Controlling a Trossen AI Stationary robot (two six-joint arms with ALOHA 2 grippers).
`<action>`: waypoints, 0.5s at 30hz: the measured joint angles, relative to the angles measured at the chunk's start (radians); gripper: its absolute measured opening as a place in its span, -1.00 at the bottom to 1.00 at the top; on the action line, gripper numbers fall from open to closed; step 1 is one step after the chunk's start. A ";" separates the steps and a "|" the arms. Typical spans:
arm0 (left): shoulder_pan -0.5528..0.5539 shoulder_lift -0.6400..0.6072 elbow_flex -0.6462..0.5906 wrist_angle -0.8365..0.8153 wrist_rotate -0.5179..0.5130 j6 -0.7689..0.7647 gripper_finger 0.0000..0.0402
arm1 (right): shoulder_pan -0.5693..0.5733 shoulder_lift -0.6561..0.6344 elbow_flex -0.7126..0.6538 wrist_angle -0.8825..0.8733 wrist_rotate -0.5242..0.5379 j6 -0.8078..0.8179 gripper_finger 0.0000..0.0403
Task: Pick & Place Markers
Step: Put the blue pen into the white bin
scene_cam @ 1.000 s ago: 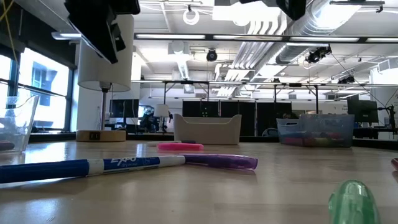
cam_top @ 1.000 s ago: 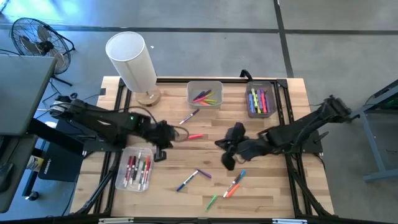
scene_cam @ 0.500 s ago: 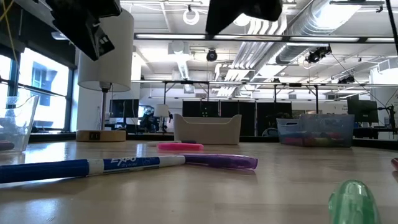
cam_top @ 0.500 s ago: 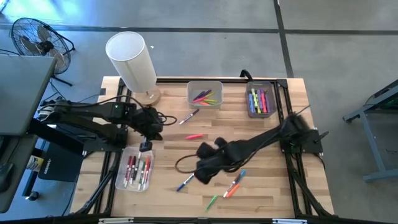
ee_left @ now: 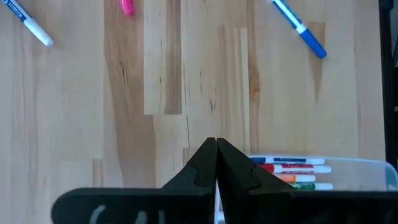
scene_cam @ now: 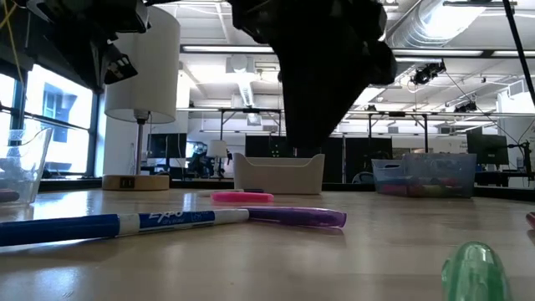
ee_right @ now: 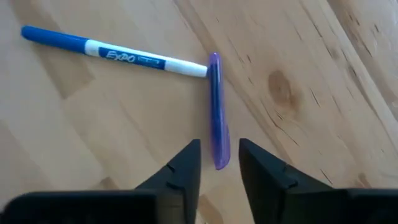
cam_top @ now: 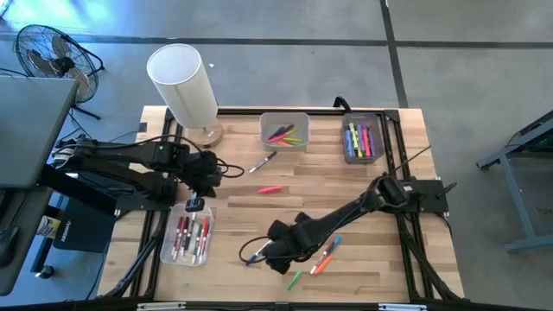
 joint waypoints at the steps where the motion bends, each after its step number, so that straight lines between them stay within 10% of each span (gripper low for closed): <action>1: 0.000 0.000 0.000 -0.002 0.000 0.008 -1.00 | 0.000 0.000 -0.008 0.005 0.003 0.003 -0.51; 15: 0.000 -0.003 0.000 0.000 -0.002 0.038 -1.00 | -0.006 -0.003 -0.234 0.229 0.044 0.012 -0.28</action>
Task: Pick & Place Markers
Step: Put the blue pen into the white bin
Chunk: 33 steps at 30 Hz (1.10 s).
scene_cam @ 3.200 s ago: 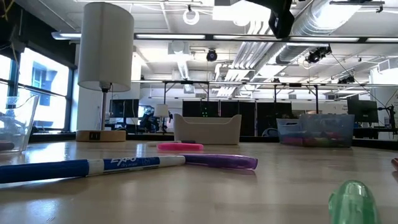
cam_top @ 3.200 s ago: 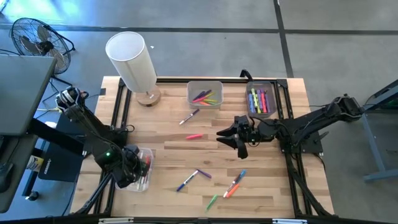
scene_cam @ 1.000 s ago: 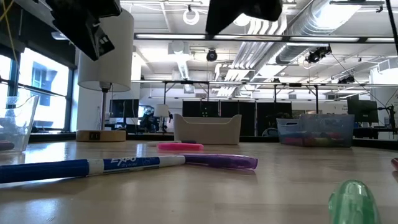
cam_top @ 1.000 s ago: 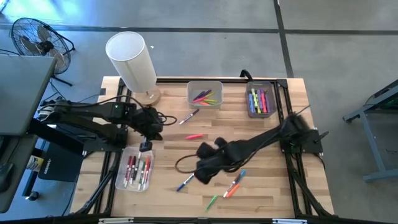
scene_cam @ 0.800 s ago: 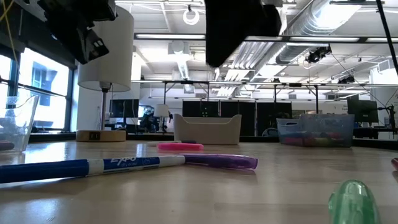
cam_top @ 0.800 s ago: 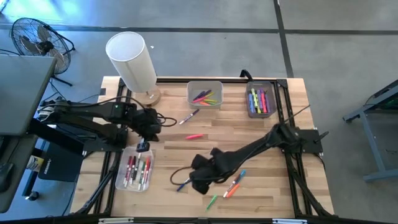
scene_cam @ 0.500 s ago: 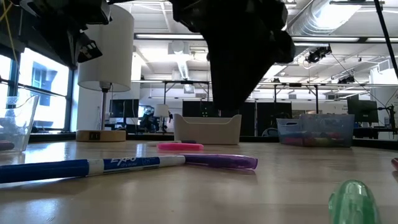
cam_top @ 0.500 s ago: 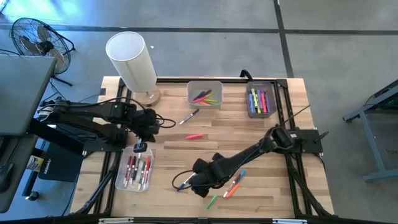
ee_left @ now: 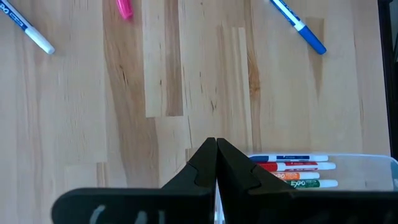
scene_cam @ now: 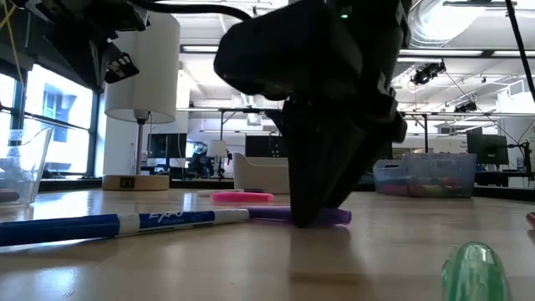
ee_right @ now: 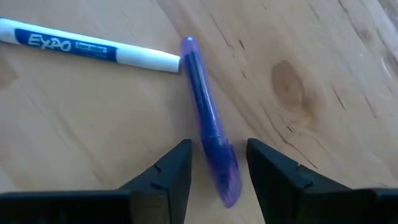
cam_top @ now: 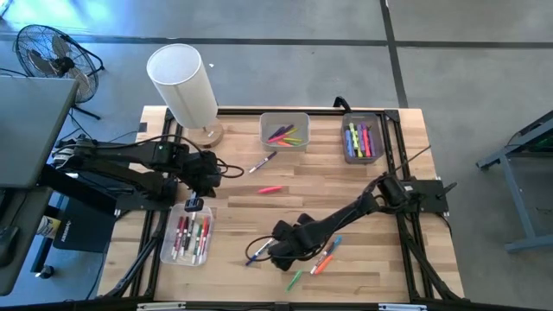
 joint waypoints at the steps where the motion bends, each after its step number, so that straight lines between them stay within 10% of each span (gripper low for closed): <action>1: 0.000 0.000 0.000 0.000 0.000 0.000 -1.00 | -0.001 -0.001 -0.016 0.009 0.001 -0.001 -0.29; 11: 0.000 0.000 0.000 0.005 -0.005 0.026 -1.00 | -0.005 -0.007 -0.100 0.080 0.008 0.007 -0.85; 33: 0.001 0.001 0.000 0.163 -0.078 -0.004 -1.00 | -0.049 -0.294 -0.110 -0.155 0.146 0.034 -0.85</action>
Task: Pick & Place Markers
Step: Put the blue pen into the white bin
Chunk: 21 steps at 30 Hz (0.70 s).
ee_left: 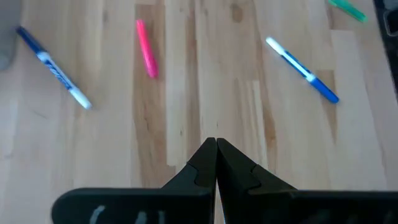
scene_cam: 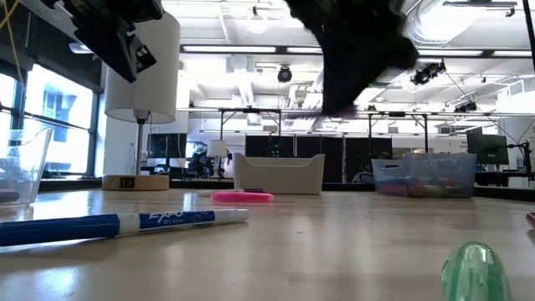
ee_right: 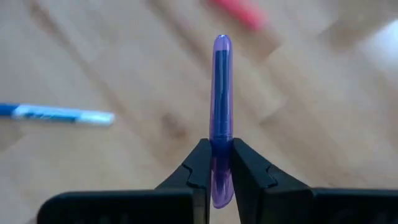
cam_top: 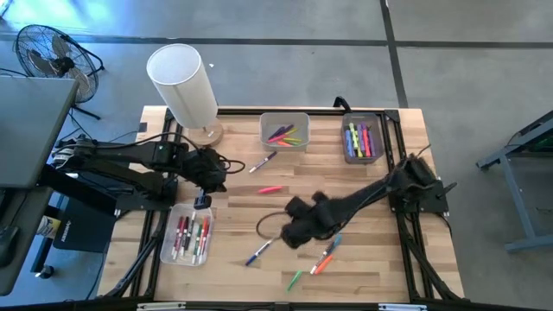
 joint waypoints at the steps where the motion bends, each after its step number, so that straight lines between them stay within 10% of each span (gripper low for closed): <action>1: 0.000 0.000 0.000 0.005 -0.010 -0.002 -1.00 | -0.013 -0.022 0.001 -0.020 0.017 -0.029 -0.85; 13: 0.016 0.000 0.000 0.059 -0.208 -0.100 -1.00 | -0.410 -0.412 -0.400 0.437 -0.136 -0.510 -0.85; 21: 0.150 0.001 0.001 0.145 -0.212 -0.186 -1.00 | -0.705 -0.352 -0.257 0.498 -0.290 -0.917 -0.85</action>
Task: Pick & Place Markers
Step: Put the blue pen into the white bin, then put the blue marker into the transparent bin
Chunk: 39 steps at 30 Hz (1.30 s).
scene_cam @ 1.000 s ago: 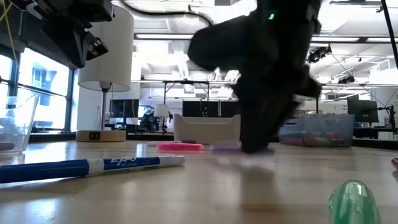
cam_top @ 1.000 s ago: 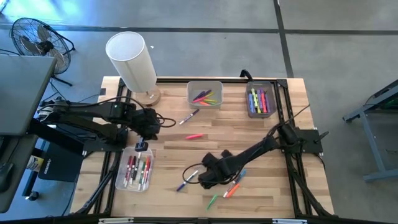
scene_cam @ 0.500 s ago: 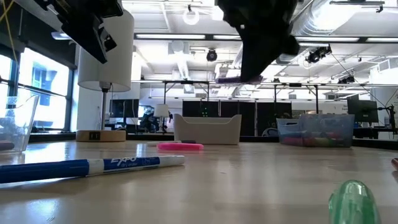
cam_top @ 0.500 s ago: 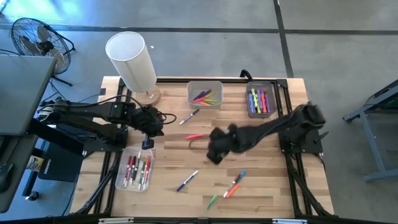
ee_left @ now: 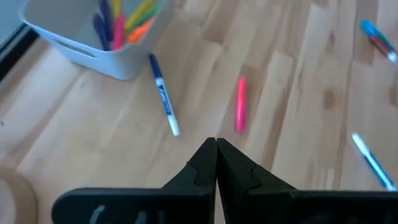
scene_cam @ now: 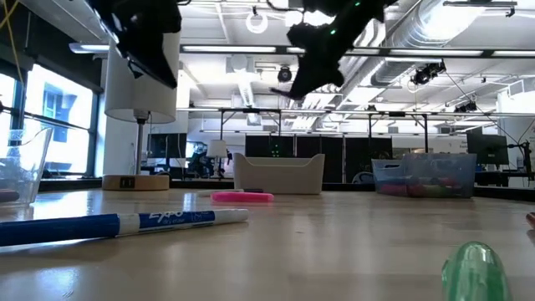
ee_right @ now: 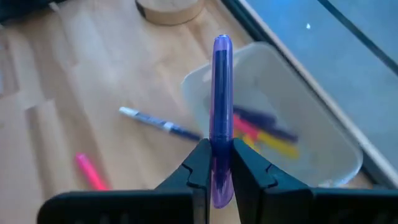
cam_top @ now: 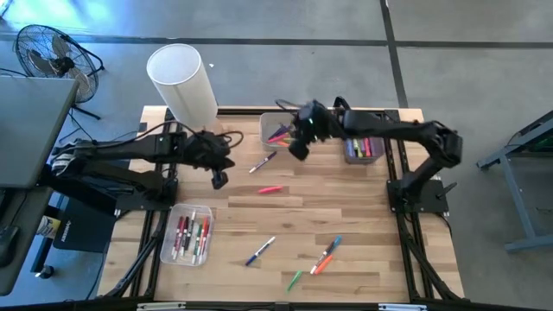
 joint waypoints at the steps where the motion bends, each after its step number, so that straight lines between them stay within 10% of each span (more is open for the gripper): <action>1: 0.011 0.002 0.000 0.011 0.005 -0.001 -1.00 | -0.024 0.028 0.034 -0.009 -0.018 -0.036 -0.85; 17: 0.026 0.131 0.001 0.032 -0.001 -0.085 -1.00 | -0.192 0.528 0.395 -0.260 -0.084 -0.274 -0.59; 29: 0.026 0.199 0.000 0.031 -0.001 -0.078 -0.65 | -0.186 0.491 0.415 -0.360 -0.052 -0.152 -0.25; 39: 0.026 0.199 0.000 0.097 -0.105 -0.077 -0.34 | -0.087 0.193 0.283 -0.466 -0.003 0.125 -0.31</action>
